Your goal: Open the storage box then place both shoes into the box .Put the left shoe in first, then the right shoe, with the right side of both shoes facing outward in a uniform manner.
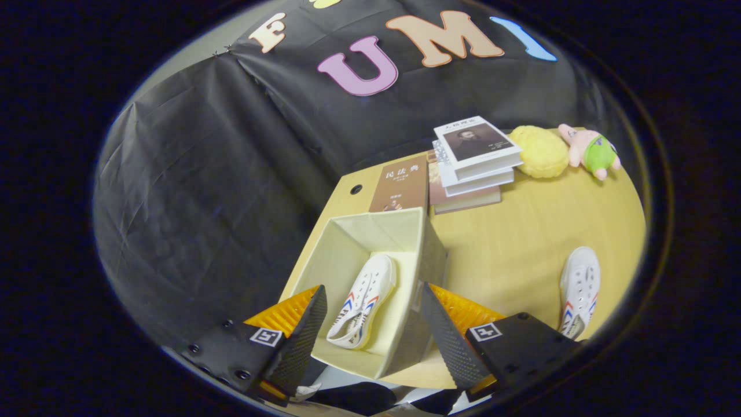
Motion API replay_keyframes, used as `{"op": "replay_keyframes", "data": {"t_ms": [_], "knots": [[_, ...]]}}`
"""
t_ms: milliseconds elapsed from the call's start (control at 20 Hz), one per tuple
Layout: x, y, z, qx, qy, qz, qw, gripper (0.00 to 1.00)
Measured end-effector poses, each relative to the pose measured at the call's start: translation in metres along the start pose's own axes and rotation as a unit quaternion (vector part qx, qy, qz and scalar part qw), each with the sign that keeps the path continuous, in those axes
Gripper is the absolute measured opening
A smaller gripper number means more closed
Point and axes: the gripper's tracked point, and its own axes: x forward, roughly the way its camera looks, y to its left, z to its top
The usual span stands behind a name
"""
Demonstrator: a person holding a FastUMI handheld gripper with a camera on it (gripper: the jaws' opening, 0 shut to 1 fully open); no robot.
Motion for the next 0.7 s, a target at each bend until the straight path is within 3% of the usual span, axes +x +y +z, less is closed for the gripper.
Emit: {"op": "replay_keyframes", "data": {"t_ms": [700], "knots": [[-0.066,-0.170,-0.004,-0.011,-0.007,-0.132,0.991,1.00]]}}
